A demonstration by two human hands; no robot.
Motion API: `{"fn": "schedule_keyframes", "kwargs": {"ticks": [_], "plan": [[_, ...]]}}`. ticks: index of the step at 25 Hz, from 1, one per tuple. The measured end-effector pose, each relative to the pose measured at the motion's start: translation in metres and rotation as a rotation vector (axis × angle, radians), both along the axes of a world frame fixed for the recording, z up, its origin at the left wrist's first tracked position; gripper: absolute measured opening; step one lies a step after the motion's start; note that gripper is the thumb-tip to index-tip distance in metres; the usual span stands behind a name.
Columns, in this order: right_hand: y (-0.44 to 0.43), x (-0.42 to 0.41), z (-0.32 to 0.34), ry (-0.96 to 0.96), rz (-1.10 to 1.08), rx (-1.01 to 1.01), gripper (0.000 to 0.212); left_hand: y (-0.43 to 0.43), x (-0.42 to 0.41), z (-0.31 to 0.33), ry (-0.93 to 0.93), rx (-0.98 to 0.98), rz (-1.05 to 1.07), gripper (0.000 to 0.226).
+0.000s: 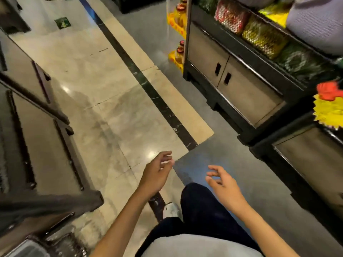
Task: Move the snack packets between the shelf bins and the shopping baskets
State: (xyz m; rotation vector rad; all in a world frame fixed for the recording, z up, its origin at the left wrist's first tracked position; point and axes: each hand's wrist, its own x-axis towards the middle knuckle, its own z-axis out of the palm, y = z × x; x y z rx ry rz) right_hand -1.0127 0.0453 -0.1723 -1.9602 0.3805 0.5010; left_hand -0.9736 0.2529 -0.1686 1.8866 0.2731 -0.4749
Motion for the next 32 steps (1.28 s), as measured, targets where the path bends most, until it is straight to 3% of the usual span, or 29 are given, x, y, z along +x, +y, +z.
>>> {"fn": "schedule_keyframes", "kwargs": {"ticks": [5,15,19,26,32], "plan": [[-0.012,0.098,-0.015,-0.013,-0.168,-0.01,0.031,-0.019,0.136,-0.009,-0.02,0.004,-0.157,0.029],[-0.015,0.382,0.022,-0.143,-0.209,0.048,0.028,-0.006,0.355,0.001,-0.047,-0.054,-0.053,0.025],[-0.009,0.47,0.02,-0.193,-0.245,0.024,0.026,-0.006,0.46,-0.008,-0.086,-0.07,-0.119,0.025],[0.001,0.597,0.033,-0.258,-0.64,0.048,0.026,-0.037,0.678,0.018,-0.166,-0.152,-0.481,0.022],[-0.041,0.688,0.092,-0.545,-0.904,-0.005,0.034,-0.132,0.827,0.083,-0.443,-0.194,-0.842,0.021]]}}
